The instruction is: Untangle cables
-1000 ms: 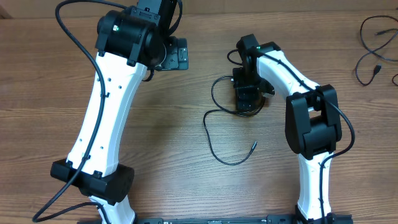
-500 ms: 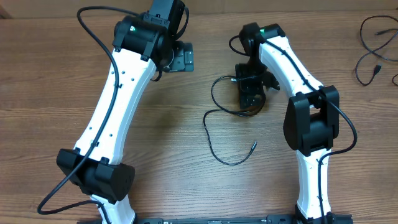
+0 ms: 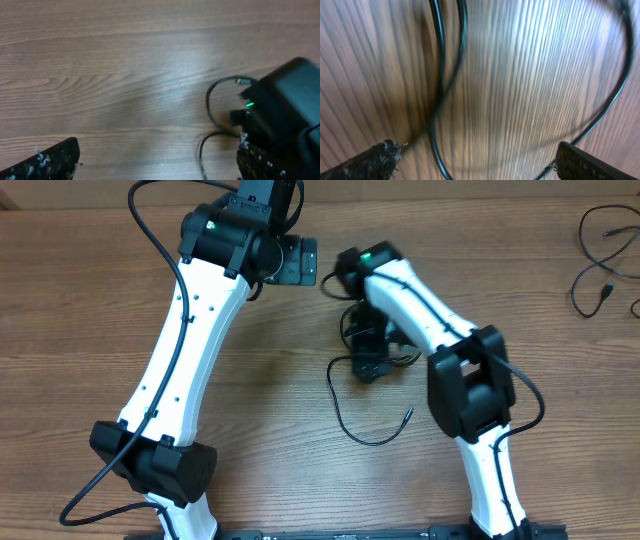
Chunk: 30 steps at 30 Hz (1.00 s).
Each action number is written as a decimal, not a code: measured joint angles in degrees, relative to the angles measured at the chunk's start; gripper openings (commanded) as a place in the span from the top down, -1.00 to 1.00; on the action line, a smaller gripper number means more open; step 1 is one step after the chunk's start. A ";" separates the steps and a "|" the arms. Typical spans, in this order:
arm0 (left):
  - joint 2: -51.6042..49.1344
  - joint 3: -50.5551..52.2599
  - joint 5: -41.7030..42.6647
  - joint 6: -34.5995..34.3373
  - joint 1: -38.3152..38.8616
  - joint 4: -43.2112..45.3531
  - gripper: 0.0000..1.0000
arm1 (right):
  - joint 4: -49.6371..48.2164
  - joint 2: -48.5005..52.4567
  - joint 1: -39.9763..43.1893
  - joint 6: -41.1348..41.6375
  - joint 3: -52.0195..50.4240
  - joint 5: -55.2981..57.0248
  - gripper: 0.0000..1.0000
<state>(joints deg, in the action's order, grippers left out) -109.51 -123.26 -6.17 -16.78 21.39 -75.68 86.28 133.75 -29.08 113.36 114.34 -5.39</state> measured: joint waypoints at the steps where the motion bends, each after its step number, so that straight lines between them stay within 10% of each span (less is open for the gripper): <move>1: 0.00 0.00 0.00 0.55 0.00 -0.39 -1.00 | -0.81 0.00 -0.90 0.85 0.00 0.35 -1.00; 30: 0.00 0.00 0.00 3.28 0.00 -4.98 -1.00 | -15.91 -1.22 1.68 2.58 -8.87 5.81 -1.00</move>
<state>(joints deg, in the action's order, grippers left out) -109.51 -123.26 -6.17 -13.50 21.39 -80.66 70.37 132.53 -27.40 115.94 105.47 0.43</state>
